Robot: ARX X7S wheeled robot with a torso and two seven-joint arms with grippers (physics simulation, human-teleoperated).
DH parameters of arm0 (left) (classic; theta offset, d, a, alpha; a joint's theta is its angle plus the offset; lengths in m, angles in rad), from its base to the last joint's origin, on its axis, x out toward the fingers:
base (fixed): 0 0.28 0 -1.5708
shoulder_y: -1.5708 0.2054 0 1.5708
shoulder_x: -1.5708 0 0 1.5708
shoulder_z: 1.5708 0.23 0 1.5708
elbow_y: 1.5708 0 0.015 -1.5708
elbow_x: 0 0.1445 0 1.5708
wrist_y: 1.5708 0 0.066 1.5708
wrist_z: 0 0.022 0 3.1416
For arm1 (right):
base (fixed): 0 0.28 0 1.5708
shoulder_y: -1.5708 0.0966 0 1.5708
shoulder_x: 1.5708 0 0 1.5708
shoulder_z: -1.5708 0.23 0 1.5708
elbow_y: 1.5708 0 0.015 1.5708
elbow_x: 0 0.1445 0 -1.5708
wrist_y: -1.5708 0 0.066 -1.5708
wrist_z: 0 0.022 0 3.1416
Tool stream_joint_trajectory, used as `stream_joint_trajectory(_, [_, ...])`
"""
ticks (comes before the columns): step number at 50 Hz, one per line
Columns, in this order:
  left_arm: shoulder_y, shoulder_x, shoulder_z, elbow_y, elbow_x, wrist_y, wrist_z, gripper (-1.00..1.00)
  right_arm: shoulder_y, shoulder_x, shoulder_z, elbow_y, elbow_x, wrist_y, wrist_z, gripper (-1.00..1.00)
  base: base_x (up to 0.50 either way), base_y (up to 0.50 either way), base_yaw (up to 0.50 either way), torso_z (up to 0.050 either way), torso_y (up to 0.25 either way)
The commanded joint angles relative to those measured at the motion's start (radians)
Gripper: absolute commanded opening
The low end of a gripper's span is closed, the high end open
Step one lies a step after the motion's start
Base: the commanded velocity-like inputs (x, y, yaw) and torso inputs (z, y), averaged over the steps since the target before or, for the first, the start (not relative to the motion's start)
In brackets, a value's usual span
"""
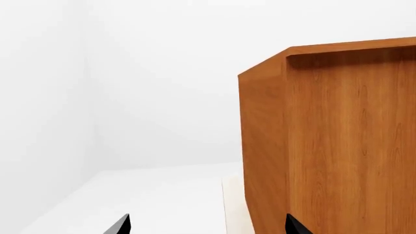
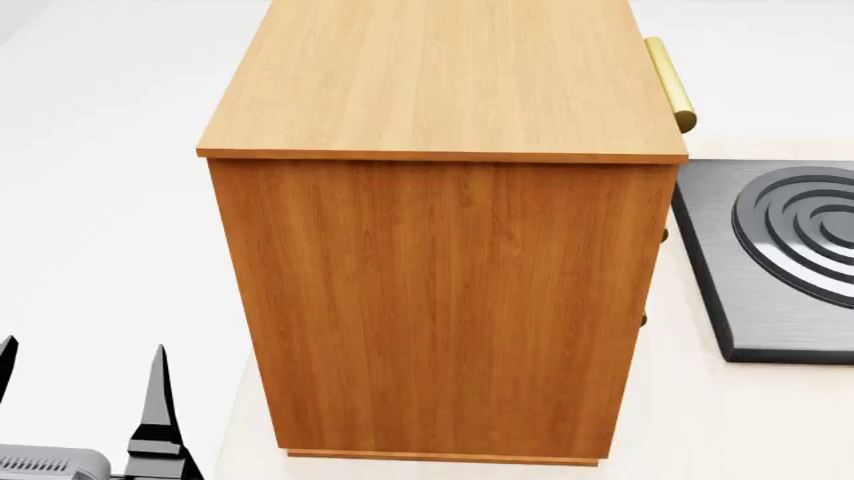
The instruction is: Put the bowl on the top of the cabinet.
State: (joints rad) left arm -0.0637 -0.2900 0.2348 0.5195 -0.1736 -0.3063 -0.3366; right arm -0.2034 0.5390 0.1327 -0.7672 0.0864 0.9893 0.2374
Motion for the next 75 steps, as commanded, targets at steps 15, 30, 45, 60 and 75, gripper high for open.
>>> stream_joint_trajectory(15, [-0.002, -0.006, 0.010, -0.003, -0.003, 0.005, -0.010, 1.00, -0.001, 0.004, 0.028, 0.081, 0.009, -0.052, -0.011, 1.00, 0.00, 0.00, 0.00, 0.000, 0.000])
stream_joint_trajectory(30, [0.001, -0.012, 0.013, 0.006, -0.007, 0.003, -0.017, 1.00, -0.001, 0.002, 0.035, 0.098, 0.012, -0.067, -0.011, 1.00, 0.00, 0.00, 0.00, 0.000, 0.000])
stream_joint_trajectory(45, [-0.002, -0.015, 0.019, 0.007, -0.009, 0.000, -0.024, 1.00, -0.005, 0.001, 0.042, 0.120, 0.013, -0.082, -0.011, 1.00, 0.00, 0.00, 0.00, 0.000, 0.000])
stream_joint_trajectory(60, [-0.001, -0.020, 0.021, 0.009, -0.012, 0.003, -0.029, 1.00, 0.001, 0.002, 0.034, 0.138, 0.008, -0.092, -0.007, 1.00, 0.00, 0.00, 0.00, 0.000, 0.000])
stream_joint_trajectory(75, [-0.001, -0.025, 0.022, 0.012, -0.018, 0.003, -0.034, 1.00, 0.005, 0.000, 0.026, 0.164, 0.004, -0.108, -0.002, 1.00, 0.00, 0.00, 0.00, 0.000, 0.000])
